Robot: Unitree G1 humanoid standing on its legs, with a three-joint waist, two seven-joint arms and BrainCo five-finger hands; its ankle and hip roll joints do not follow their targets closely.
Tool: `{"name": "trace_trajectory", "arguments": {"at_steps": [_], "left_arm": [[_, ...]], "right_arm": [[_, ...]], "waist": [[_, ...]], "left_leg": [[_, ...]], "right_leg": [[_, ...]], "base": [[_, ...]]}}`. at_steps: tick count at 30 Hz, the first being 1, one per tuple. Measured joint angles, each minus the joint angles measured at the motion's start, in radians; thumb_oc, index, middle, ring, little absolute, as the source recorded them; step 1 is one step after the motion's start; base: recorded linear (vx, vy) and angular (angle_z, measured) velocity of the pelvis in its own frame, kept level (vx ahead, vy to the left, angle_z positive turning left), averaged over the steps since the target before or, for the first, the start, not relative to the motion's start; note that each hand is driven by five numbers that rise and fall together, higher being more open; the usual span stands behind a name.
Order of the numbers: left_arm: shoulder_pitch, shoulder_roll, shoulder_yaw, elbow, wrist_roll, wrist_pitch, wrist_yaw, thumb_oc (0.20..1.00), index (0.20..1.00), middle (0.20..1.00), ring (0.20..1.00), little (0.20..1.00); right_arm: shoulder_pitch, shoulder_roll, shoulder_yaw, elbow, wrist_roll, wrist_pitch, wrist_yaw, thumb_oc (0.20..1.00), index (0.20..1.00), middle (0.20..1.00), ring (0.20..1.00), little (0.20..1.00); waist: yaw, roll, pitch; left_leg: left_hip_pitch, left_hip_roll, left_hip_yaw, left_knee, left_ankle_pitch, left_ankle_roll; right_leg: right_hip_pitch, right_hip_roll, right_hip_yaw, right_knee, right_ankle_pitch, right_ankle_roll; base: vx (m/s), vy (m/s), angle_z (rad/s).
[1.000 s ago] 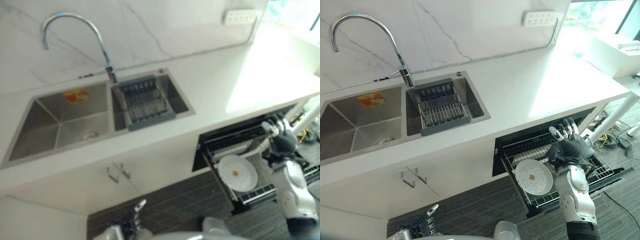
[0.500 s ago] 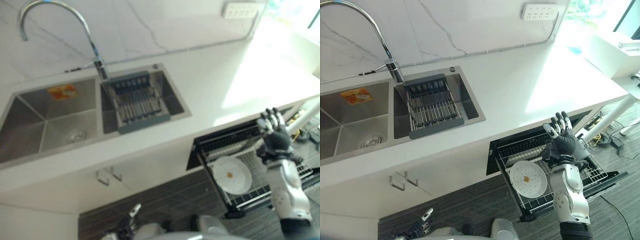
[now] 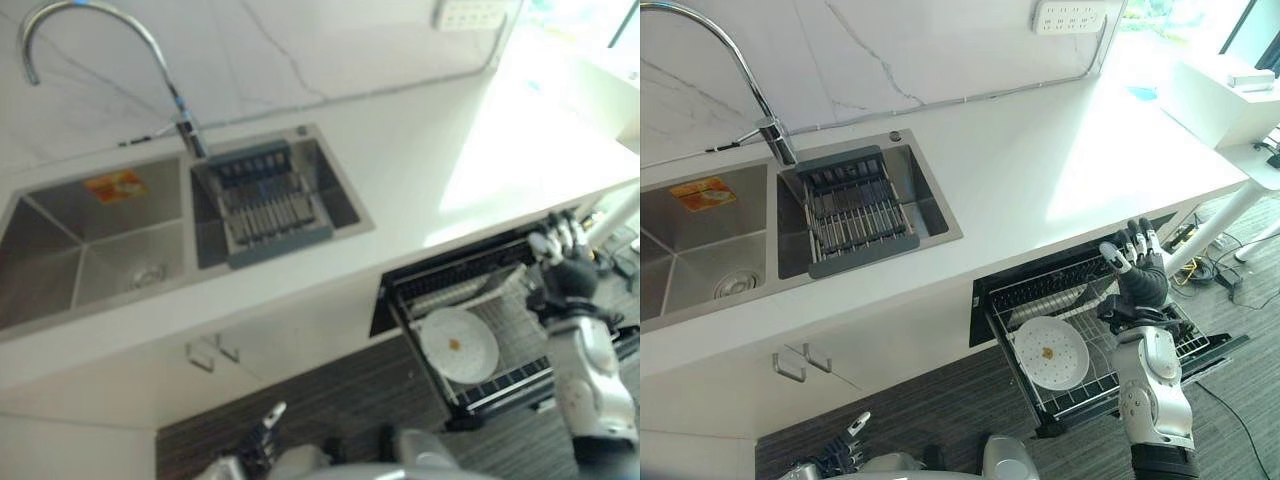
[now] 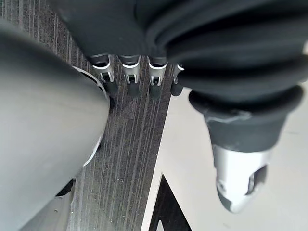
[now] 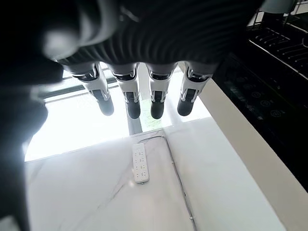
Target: Place the dishes in the dishwasher.
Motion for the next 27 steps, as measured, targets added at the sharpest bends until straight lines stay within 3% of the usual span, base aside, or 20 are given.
{"name": "trace_trajectory", "arguments": {"at_steps": [5, 7, 8, 10, 12, 15, 16, 18, 20, 22, 23, 24, 25, 26, 27], "left_arm": [[0.001, 0.019, -0.018, -0.014, 0.009, 0.015, -0.007, 1.0, 1.0, 1.0, 1.0, 1.0], [-0.001, 0.03, -0.022, -0.041, 0.008, 0.031, -0.007, 1.0, 1.0, 1.0, 1.0, 1.0], [-0.005, 0.032, -0.021, -0.041, 0.008, 0.032, -0.006, 1.0, 1.0, 1.0, 1.0, 1.0], [-0.006, 0.023, -0.017, -0.044, 0.003, 0.029, -0.003, 1.0, 1.0, 1.0, 1.0, 1.0], [-0.006, 0.016, -0.012, -0.039, -0.004, 0.01, -0.004, 1.0, 1.0, 1.0, 1.0, 1.0], [-0.006, 0.009, 0.005, -0.037, -0.035, -0.006, -0.005, 1.0, 1.0, 1.0, 1.0, 1.0], [-0.008, 0.009, 0.005, -0.037, -0.036, -0.008, -0.006, 1.0, 1.0, 1.0, 1.0, 1.0], [-0.017, 0.023, 0.011, -0.052, -0.036, -0.009, 0.0, 1.0, 1.0, 1.0, 1.0, 1.0], [-0.007, 0.041, 0.026, -0.112, -0.038, 0.009, 0.006, 1.0, 1.0, 1.0, 1.0, 1.0], [-0.005, 0.068, 0.028, -0.171, -0.068, 0.036, 0.02, 1.0, 1.0, 1.0, 1.0, 1.0], [-0.016, 0.078, 0.033, -0.183, -0.072, 0.043, 0.023, 1.0, 1.0, 1.0, 1.0, 1.0], [-0.031, 0.061, 0.031, -0.206, -0.082, 0.041, 0.025, 1.0, 1.0, 1.0, 1.0, 1.0], [-0.026, 0.045, 0.032, -0.208, -0.089, 0.056, 0.028, 1.0, 1.0, 1.0, 1.0, 1.0], [-0.005, 0.019, 0.05, -0.213, -0.092, 0.066, 0.027, 1.0, 1.0, 1.0, 1.0, 1.0], [0.005, 0.03, 0.078, -0.206, -0.092, 0.069, 0.026, 1.0, 1.0, 1.0, 1.0, 1.0]], "right_arm": [[0.0, -0.001, -0.003, -0.008, 0.0, 0.016, 0.0, 1.0, 1.0, 1.0, 1.0, 1.0], [-0.002, -0.002, -0.004, -0.014, 0.0, 0.017, 0.001, 1.0, 1.0, 1.0, 1.0, 1.0], [-0.003, -0.004, -0.004, -0.014, 0.0, 0.017, 0.001, 1.0, 1.0, 1.0, 1.0, 1.0], [-0.006, -0.044, -0.003, -0.017, 0.002, 0.017, 0.004, 1.0, 1.0, 1.0, 1.0, 1.0], [-0.033, -0.053, -0.001, -0.018, 0.003, 0.016, 0.016, 1.0, 1.0, 1.0, 1.0, 1.0], [-0.075, -0.034, 0.02, -0.018, 0.003, 0.016, 0.063, 1.0, 1.0, 1.0, 1.0, 1.0], [-0.088, -0.027, 0.046, -0.018, 0.002, 0.015, 0.069, 1.0, 1.0, 1.0, 1.0, 1.0], [-0.075, -0.021, 0.09, -0.028, 0.0, 0.015, 0.082, 1.0, 1.0, 1.0, 1.0, 1.0], [-0.074, -0.023, 0.087, -0.046, 0.0, 0.015, 0.115, 1.0, 1.0, 1.0, 1.0, 1.0], [-0.051, -0.033, 0.056, -0.05, 0.0, 0.015, 0.158, 1.0, 1.0, 1.0, 1.0, 1.0], [-0.032, -0.032, 0.032, -0.026, 0.001, 0.017, 0.182, 1.0, 1.0, 1.0, 1.0, 1.0], [-0.028, -0.05, 0.007, 0.009, 0.001, 0.027, 0.2, 1.0, 1.0, 1.0, 1.0, 1.0], [-0.028, -0.079, 0.004, 0.001, 0.002, 0.037, 0.213, 1.0, 1.0, 1.0, 1.0, 1.0], [-0.038, -0.133, 0.004, -0.002, 0.003, 0.049, 0.242, 1.0, 1.0, 1.0, 1.0, 1.0], [-0.039, -0.145, 0.006, 0.008, 0.006, 0.087, 0.277, 1.0, 1.0, 1.0, 1.0, 1.0]], "waist": [[-0.006, -0.013, 0.007], [0.001, -0.006, 0.014], [0.003, -0.002, 0.022], [0.011, 0.029, 0.026], [0.044, 0.032, 0.024], [0.104, 0.023, 0.025], [0.107, 0.02, 0.025], [0.106, 0.003, 0.024], [0.102, -0.022, 0.023], [0.07, -0.073, 0.021], [0.051, -0.106, 0.028], [0.068, -0.092, 0.027], [0.072, -0.051, 0.017], [0.065, 0.01, 0.007], [0.054, -0.034, 0.012]], "left_leg": [[0.003, 0.002, 0.004, 0.0, 0.001, 0.003], [-0.001, 0.028, 0.001, 0.009, 0.0, 0.007], [-0.003, 0.046, 0.004, 0.01, 0.006, 0.016], [-0.022, 0.08, -0.001, 0.019, 0.005, 0.025], [-0.032, 0.094, 0.038, 0.023, 0.011, 0.02], [-0.038, 0.107, 0.119, 0.036, 0.017, 0.01], [-0.05, 0.118, 0.122, 0.042, 0.02, -0.003], [-0.058, 0.162, 0.118, 0.043, 0.023, -0.05], [-0.096, 0.2, 0.08, 0.059, 0.028, -0.059], [-0.153, 0.227, -0.008, 0.062, 0.049, -0.094], [-0.162, 0.236, -0.071, 0.062, 0.068, -0.142], [-0.205, 0.248, -0.112, 0.247, 0.008, -0.18], [-0.181, 0.248, -0.091, 0.299, -0.034, -0.163], [-0.103, 0.271, -0.067, 0.164, -0.08, -0.174], [-0.07, 0.257, -0.031, 0.114, -0.039, -0.166]], "right_leg": [[0.003, 0.001, 0.001, -0.002, 0.009, 0.008], [0.051, 0.034, -0.004, -0.09, 0.077, 0.014], [0.067, 0.043, -0.003, -0.111, 0.09, 0.036], [0.073, 0.047, 0.002, 0.03, 0.038, 0.05], [0.13, -0.015, -0.007, 0.068, 0.004, 0.083], [0.21, -0.192, -0.091, -0.012, 0.001, 0.11], [0.203, -0.255, -0.121, -0.037, 0.004, 0.123], [0.141, -0.308, -0.128, -0.068, 0.028, 0.169], [0.032, -0.299, -0.089, -0.072, 0.033, 0.183], [-0.026, -0.241, 0.004, -0.072, 0.021, 0.167], [-0.027, -0.205, 0.003, -0.064, 0.076, 0.16], [-0.034, -0.152, -0.02, -0.074, 0.076, 0.141], [-0.022, -0.106, -0.03, -0.126, 0.076, 0.142], [-0.038, -0.061, -0.06, -0.101, 0.084, 0.122], [-0.04, -0.095, -0.067, -0.075, 0.102, 0.086]], "base": [[0.03, 0.107, -0.02], [-0.1, 0.08, -0.1], [-0.1, 0.052, 0.01], [-0.06, -0.014, 0.0], [-0.05, -0.053, -0.56], [-0.06, -0.164, -1.01], [-0.06, -0.311, -0.66], [-0.04, -0.367, -0.43], [-0.02, -0.396, 0.0], [-0.05, -0.413, 0.94], [-0.05, -0.389, 1.04], [-0.02, -0.374, 0.39], [0.01, -0.319, -0.46], [0.04, -0.322, -0.45], [0.04, -0.245, -0.23]]}}
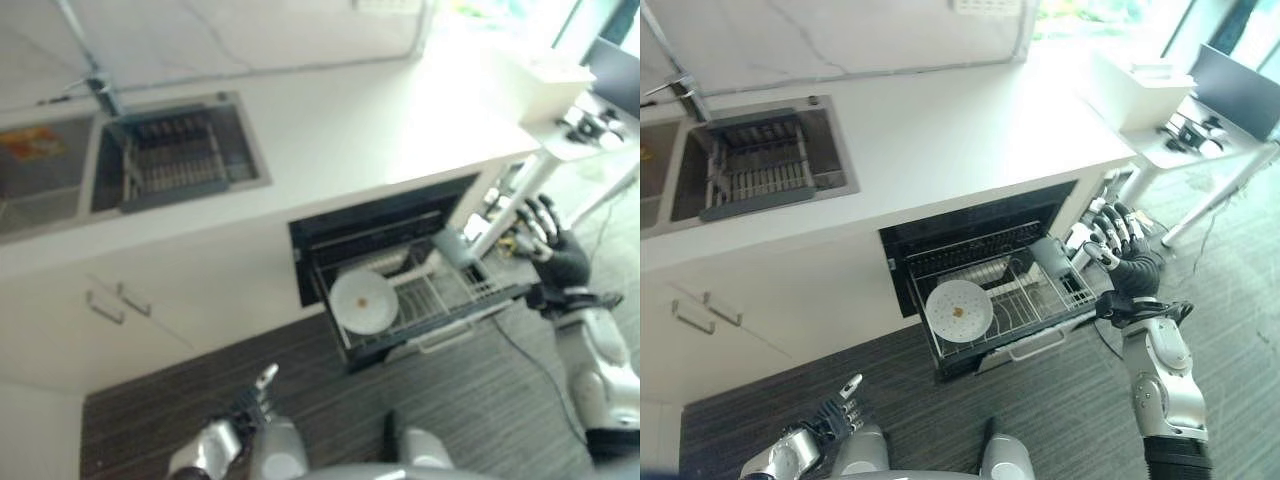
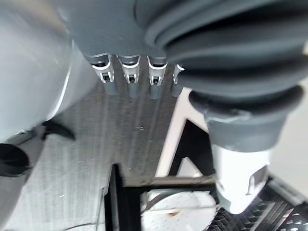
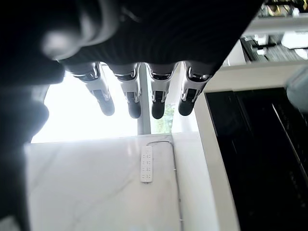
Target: Place the dishes in the dishwasher.
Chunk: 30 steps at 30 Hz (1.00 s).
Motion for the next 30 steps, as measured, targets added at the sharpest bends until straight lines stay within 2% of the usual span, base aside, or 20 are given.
{"name": "trace_trajectory", "arguments": {"at_steps": [1, 3, 5, 6, 7, 8, 9, 11, 12, 14, 16, 18, 23, 30], "left_arm": [[0.013, -0.006, 0.006, 0.011, 0.0, 0.002, -0.004, 1.0, 1.0, 1.0, 1.0, 1.0], [0.041, -0.036, 0.015, 0.052, -0.018, -0.014, -0.022, 1.0, 1.0, 1.0, 1.0, 1.0], [0.042, -0.048, 0.013, 0.077, -0.016, -0.023, -0.043, 1.0, 1.0, 1.0, 1.0, 1.0], [0.035, -0.057, 0.013, 0.087, -0.016, -0.035, -0.053, 1.0, 1.0, 1.0, 1.0, 1.0], [0.038, -0.059, 0.002, 0.088, -0.014, -0.035, -0.059, 1.0, 1.0, 1.0, 1.0, 1.0], [0.042, -0.067, -0.018, 0.091, -0.013, -0.044, -0.068, 1.0, 1.0, 1.0, 1.0, 1.0], [0.039, -0.075, -0.056, 0.088, -0.01, -0.059, -0.087, 1.0, 1.0, 1.0, 1.0, 1.0], [0.041, -0.073, -0.063, 0.088, -0.008, -0.061, -0.086, 1.0, 1.0, 1.0, 1.0, 1.0], [0.036, -0.069, -0.091, 0.088, -0.008, -0.063, -0.086, 1.0, 1.0, 1.0, 1.0, 1.0], [0.031, -0.067, -0.094, 0.088, -0.008, -0.061, -0.085, 1.0, 1.0, 1.0, 1.0, 1.0], [0.032, -0.054, -0.093, 0.09, -0.008, -0.058, -0.084, 1.0, 1.0, 1.0, 1.0, 1.0], [0.027, -0.052, -0.093, 0.09, -0.009, -0.054, -0.071, 1.0, 1.0, 1.0, 1.0, 1.0], [-0.001, -0.047, -0.094, 0.09, -0.018, -0.032, -0.032, 1.0, 1.0, 1.0, 1.0, 1.0], [-0.01, -0.047, -0.091, 0.089, -0.023, -0.026, 0.001, 1.0, 1.0, 1.0, 1.0, 1.0]], "right_arm": [[0.001, -0.029, 0.0, 0.007, 0.0, 0.022, 0.023, 1.0, 1.0, 1.0, 1.0, 1.0], [-0.003, -0.058, -0.006, 0.043, 0.06, 0.043, 0.055, 1.0, 1.0, 1.0, 1.0, 1.0], [-0.004, -0.054, -0.005, 0.077, 0.073, 0.05, 0.04, 1.0, 1.0, 1.0, 1.0, 1.0], [-0.001, -0.048, -0.005, 0.086, 0.073, 0.055, 0.027, 1.0, 1.0, 1.0, 1.0, 1.0], [-0.002, -0.044, -0.003, 0.087, 0.073, 0.058, 0.02, 1.0, 1.0, 1.0, 1.0, 1.0], [0.0, -0.025, -0.006, 0.097, 0.074, 0.054, 0.0, 1.0, 1.0, 1.0, 1.0, 1.0], [0.001, 0.051, 0.002, 0.119, 0.074, 0.056, -0.025, 1.0, 1.0, 1.0, 1.0, 1.0], [-0.014, 0.084, 0.042, 0.152, 0.081, 0.043, -0.045, 1.0, 1.0, 1.0, 1.0, 1.0], [-0.039, 0.13, 0.064, 0.253, 0.111, 0.039, -0.068, 1.0, 1.0, 1.0, 1.0, 1.0], [-0.021, 0.152, 0.117, 0.335, 0.117, 0.086, -0.085, 1.0, 1.0, 1.0, 1.0, 1.0], [-0.02, 0.181, 0.114, 0.397, 0.155, 0.093, -0.098, 1.0, 1.0, 1.0, 1.0, 1.0], [-0.003, 0.203, 0.118, 0.468, 0.193, 0.131, -0.125, 1.0, 1.0, 1.0, 1.0, 1.0], [-0.001, 0.238, 0.117, 0.477, 0.232, 0.102, -0.226, 1.0, 1.0, 1.0, 1.0, 1.0], [0.004, 0.246, 0.114, 0.496, 0.232, 0.028, -0.315, 1.0, 1.0, 1.0, 1.0, 1.0]], "waist": [[-0.006, 0.011, -0.002], [-0.021, 0.043, -0.015], [-0.02, 0.065, -0.028], [-0.019, 0.069, -0.03], [-0.016, 0.089, -0.034], [-0.026, 0.089, -0.032], [-0.025, 0.103, -0.035], [-0.023, 0.108, -0.035], [-0.024, 0.108, -0.036], [-0.016, 0.124, -0.033], [-0.016, 0.124, -0.033], [-0.017, 0.124, -0.031], [-0.025, 0.094, -0.012], [-0.044, 0.08, 0.0]], "left_leg": [[0.02, 0.02, 0.005, -0.026, 0.014, -0.016], [0.056, 0.044, -0.013, -0.078, 0.04, -0.012], [0.062, 0.056, -0.023, -0.115, 0.065, -0.005], [0.062, 0.063, -0.023, -0.124, 0.08, -0.023], [0.061, 0.064, -0.015, -0.126, 0.102, -0.018], [0.062, 0.066, -0.02, -0.129, 0.107, -0.029], [0.07, 0.064, -0.014, -0.131, 0.115, -0.039], [0.074, 0.057, 0.004, -0.145, 0.114, -0.04], [0.075, 0.049, 0.004, -0.146, 0.113, -0.042], [0.073, 0.025, 0.004, -0.161, 0.109, -0.048], [0.072, 0.011, 0.004, -0.16, 0.109, -0.048], [0.073, 0.003, 0.001, -0.16, 0.108, -0.049], [0.074, -0.011, 0.005, -0.151, 0.105, -0.046], [0.075, -0.009, 0.008, -0.144, 0.103, -0.047]], "right_leg": [[0.005, 0.018, -0.006, 0.02, -0.012, -0.029], [-0.003, 0.044, -0.029, 0.093, -0.076, -0.076], [-0.02, 0.05, -0.05, 0.137, -0.112, -0.093], [-0.034, 0.053, -0.053, 0.154, -0.124, -0.102], [-0.034, 0.055, -0.059, 0.158, -0.126, -0.105], [-0.033, 0.053, -0.068, 0.169, -0.14, -0.107], [-0.032, 0.048, -0.068, 0.181, -0.146, -0.109], [-0.031, 0.038, -0.068, 0.182, -0.146, -0.106], [-0.03, 0.027, -0.068, 0.182, -0.144, -0.101], [-0.031, -0.003, -0.065, 0.18, -0.134, -0.082], [-0.027, -0.017, -0.063, 0.172, -0.128, -0.071], [-0.009, -0.022, -0.067, 0.143, -0.111, -0.058], [0.008, -0.03, -0.064, 0.103, -0.079, -0.057], [0.017, -0.026, -0.062, 0.091, -0.07, -0.056]], "base": [[0.04, -0.227, 0.02], [0.02, -0.189, 0.18], [0.0, -0.128, 0.28], [0.0, -0.092, 0.19], [0.0, -0.11, 0.2], [0.0, -0.049, 0.15], [-0.01, -0.027, 0.14], [0.0, 0.01, 0.03], [-0.01, 0.036, 0.11], [-0.01, 0.062, 0.14], [0.0, 0.063, 0.08], [-0.01, 0.052, 0.06], [0.0, 0.028, 0.0], [-0.03, 0.018, -0.02]]}}
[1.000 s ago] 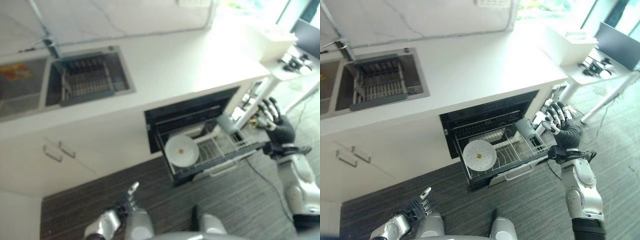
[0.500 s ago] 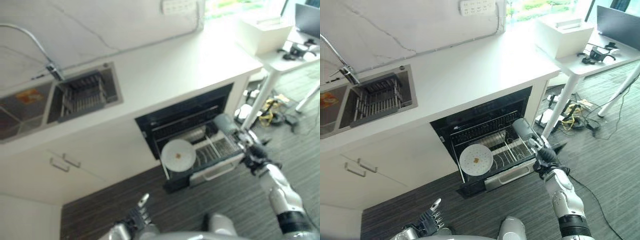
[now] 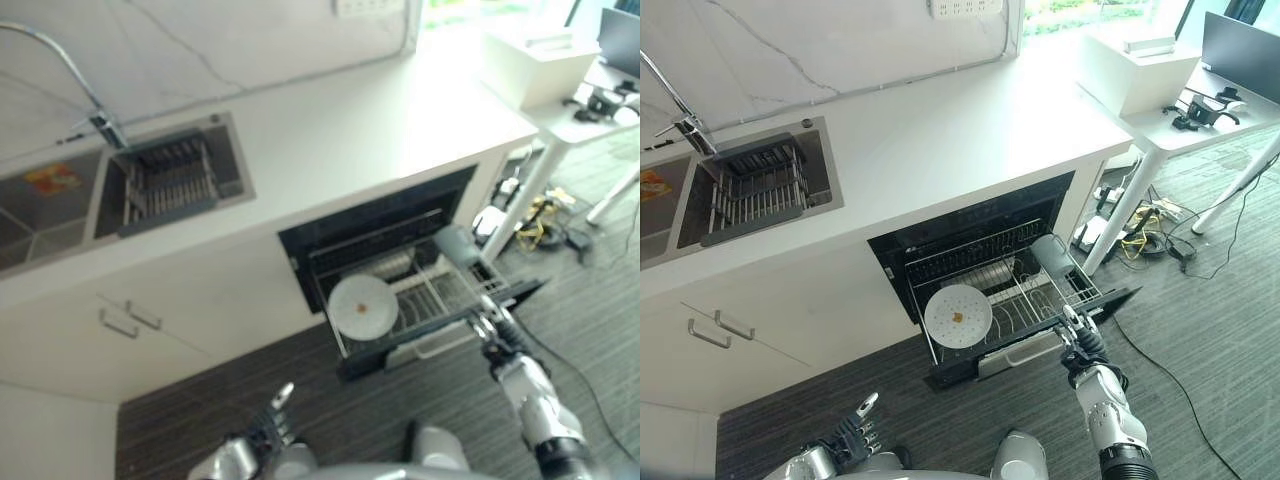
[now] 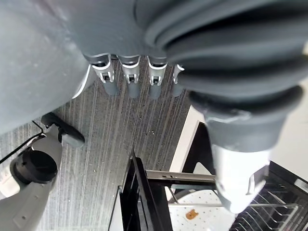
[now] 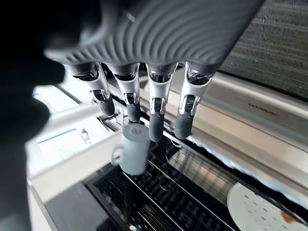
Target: Place the dishes in the dishwasher.
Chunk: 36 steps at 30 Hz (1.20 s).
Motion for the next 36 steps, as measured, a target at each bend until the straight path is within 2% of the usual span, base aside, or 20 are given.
{"name": "trace_trajectory", "arguments": {"at_steps": [5, 9, 11, 15, 19, 28, 31, 36], "left_arm": [[0.008, -0.003, 0.003, -0.002, -0.039, -0.004, 0.022, 1.0, 1.0, 1.0, 1.0, 1.0], [0.015, -0.009, 0.01, -0.001, -0.039, -0.011, 0.02, 1.0, 1.0, 1.0, 1.0, 1.0], [0.022, -0.009, 0.01, -0.001, -0.039, -0.016, 0.014, 1.0, 1.0, 1.0, 1.0, 1.0], [0.025, -0.009, 0.009, 0.0, -0.039, -0.021, -0.009, 1.0, 1.0, 1.0, 1.0, 1.0], [0.027, -0.01, 0.007, 0.0, -0.039, -0.029, -0.01, 1.0, 1.0, 1.0, 1.0, 1.0], [0.026, -0.01, -0.001, 0.001, -0.038, -0.035, 0.002, 1.0, 1.0, 1.0, 1.0, 1.0], [0.027, -0.011, -0.001, 0.003, -0.038, -0.036, 0.011, 1.0, 1.0, 1.0, 1.0, 1.0], [0.008, -0.008, -0.003, 0.043, -0.038, -0.033, 0.021, 1.0, 1.0, 1.0, 1.0, 1.0]], "right_arm": [[0.037, 0.001, -0.022, -0.149, -0.018, -0.094, -0.03, 1.0, 1.0, 1.0, 1.0, 1.0], [0.065, -0.004, -0.098, -0.212, -0.134, -0.213, -0.112, 1.0, 1.0, 1.0, 1.0, 1.0], [0.085, -0.003, -0.101, -0.202, -0.151, -0.214, -0.126, 1.0, 1.0, 1.0, 1.0, 1.0], [0.076, -0.003, -0.066, -0.082, -0.149, -0.169, -0.126, 1.0, 1.0, 1.0, 1.0, 1.0], [0.068, 0.001, 0.003, -0.063, -0.142, -0.139, -0.113, 1.0, 1.0, 1.0, 1.0, 1.0], [0.045, 0.043, 0.061, 0.036, 0.109, -0.011, 0.004, 1.0, 1.0, 1.0, 1.0, 1.0], [0.037, 0.047, 0.061, 0.055, 0.124, -0.006, 0.029, 1.0, 1.0, 1.0, 1.0, 1.0], [0.011, 0.047, 0.06, 0.16, 0.18, 0.045, 0.079, 1.0, 1.0, 1.0, 1.0, 1.0]], "waist": [[-0.03, 0.006, 0.023], [-0.052, 0.011, 0.032], [-0.056, 0.011, 0.032], [-0.054, 0.013, 0.03], [-0.05, 0.015, 0.03], [-0.022, 0.022, 0.025], [-0.02, 0.021, 0.016], [0.0, 0.012, -0.011]], "left_leg": [[-0.001, 0.001, 0.025, 0.0, -0.004, 0.008], [0.002, -0.002, 0.031, 0.0, -0.01, 0.013], [0.003, 0.0, 0.033, 0.0, -0.011, 0.012], [0.009, 0.003, 0.048, 0.001, -0.013, 0.011], [0.011, 0.005, 0.05, 0.001, -0.013, 0.011], [0.018, 0.005, 0.046, 0.002, -0.015, 0.011], [0.02, 0.005, 0.041, 0.007, -0.018, 0.008], [0.019, 0.005, 0.023, 0.02, -0.022, 0.007]], "right_leg": [[-0.012, 0.013, 0.029, -0.022, 0.015, 0.012], [-0.018, 0.019, 0.044, -0.022, 0.018, 0.014], [-0.018, 0.022, 0.046, -0.024, 0.018, 0.013], [-0.017, 0.024, 0.051, -0.024, 0.026, 0.001], [-0.016, 0.021, 0.052, -0.023, 0.022, 0.008], [-0.004, 0.014, 0.047, -0.019, 0.023, 0.002], [0.002, 0.014, 0.044, -0.018, 0.019, 0.001], [0.019, 0.013, 0.028, -0.018, 0.017, 0.002]], "base": [[-0.06, 0.056, -0.17], [0.0, 0.052, -0.11], [0.01, 0.02, -0.05], [-0.01, 0.009, -0.04], [0.0, 0.0, -0.01], [0.06, -0.015, 0.02], [0.07, -0.02, 0.03], [0.06, -0.018, 0.09]]}}
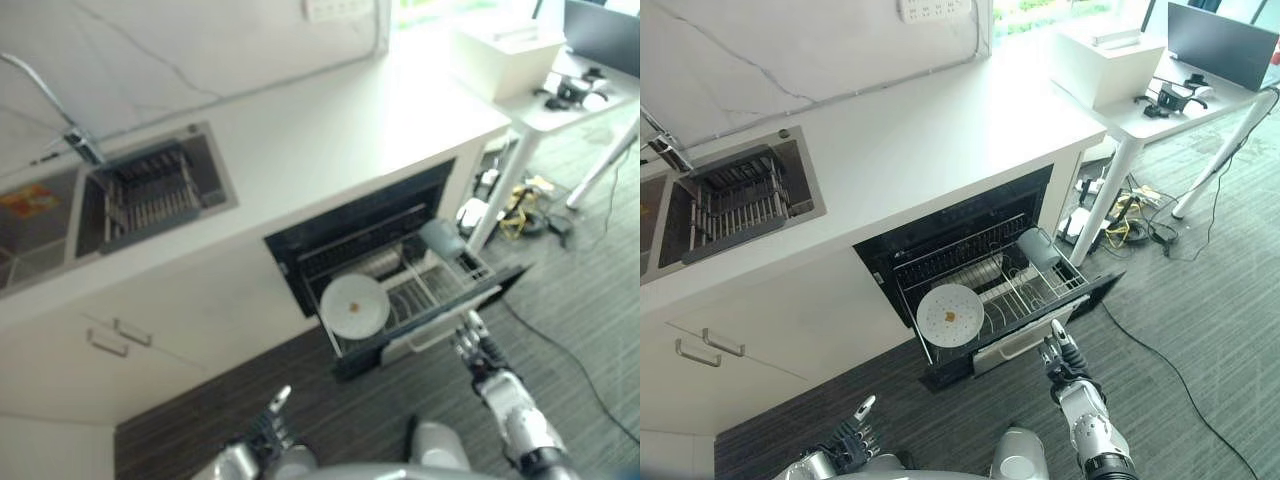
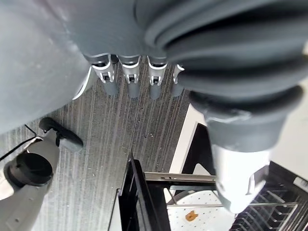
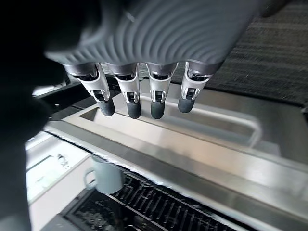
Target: Place the dishes in the dishwasher.
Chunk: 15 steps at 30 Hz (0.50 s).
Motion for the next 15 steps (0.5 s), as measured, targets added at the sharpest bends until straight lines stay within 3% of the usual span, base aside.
{"name": "trace_trajectory", "arguments": {"at_steps": [15], "left_arm": [[-0.034, 0.002, -0.001, 0.098, 0.004, -0.01, 0.014, 1.0, 1.0, 1.0, 1.0, 1.0]], "right_arm": [[-0.071, -0.045, 0.008, 0.125, 0.016, 0.1, 0.021, 1.0, 1.0, 1.0, 1.0, 1.0]], "waist": [[0.052, -0.012, -0.057]], "left_leg": [[0.034, 0.0, -0.044, 0.003, -0.004, 0.0]], "right_leg": [[0.069, -0.009, -0.043, 0.001, -0.022, 0.012]], "base": [[0.12, -0.027, 0.08]]}}
